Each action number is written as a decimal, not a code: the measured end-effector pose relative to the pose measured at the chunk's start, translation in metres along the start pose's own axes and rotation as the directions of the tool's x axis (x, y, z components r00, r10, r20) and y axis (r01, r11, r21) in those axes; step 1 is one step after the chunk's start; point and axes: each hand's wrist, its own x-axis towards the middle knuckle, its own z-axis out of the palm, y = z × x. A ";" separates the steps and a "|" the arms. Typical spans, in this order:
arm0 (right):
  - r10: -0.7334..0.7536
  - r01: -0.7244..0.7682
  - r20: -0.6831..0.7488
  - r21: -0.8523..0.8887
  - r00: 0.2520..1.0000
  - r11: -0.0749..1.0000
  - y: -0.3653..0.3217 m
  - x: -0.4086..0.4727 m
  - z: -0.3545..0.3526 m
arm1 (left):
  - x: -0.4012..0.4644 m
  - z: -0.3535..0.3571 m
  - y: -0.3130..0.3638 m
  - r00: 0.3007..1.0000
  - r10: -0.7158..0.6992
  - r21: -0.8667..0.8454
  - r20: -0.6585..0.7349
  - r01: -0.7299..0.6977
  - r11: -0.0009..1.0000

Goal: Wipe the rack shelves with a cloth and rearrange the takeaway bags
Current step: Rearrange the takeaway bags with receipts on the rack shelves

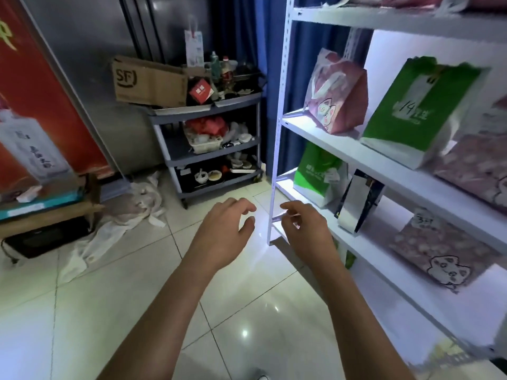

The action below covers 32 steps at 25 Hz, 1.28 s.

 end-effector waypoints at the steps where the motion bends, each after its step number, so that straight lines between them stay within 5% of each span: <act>1: 0.028 -0.028 -0.030 0.010 0.999 1.000 0.003 0.013 0.000 | 0.019 0.002 -0.002 0.999 0.027 0.004 0.024 -0.027 1.000; 5: 0.124 -0.121 -0.143 0.029 0.982 0.992 0.009 0.071 0.000 | 0.094 0.005 -0.005 0.985 0.133 0.003 0.109 -0.134 0.991; 15: 0.088 -0.123 -0.342 -0.084 0.936 0.989 -0.020 0.194 -0.016 | 0.249 0.008 -0.016 0.913 0.377 -0.088 0.158 -0.367 0.926; 32: -0.017 -0.215 -0.679 -0.256 0.734 0.942 -0.130 0.372 -0.048 | 0.509 -0.066 -0.007 0.619 0.780 -0.231 0.089 -0.749 0.621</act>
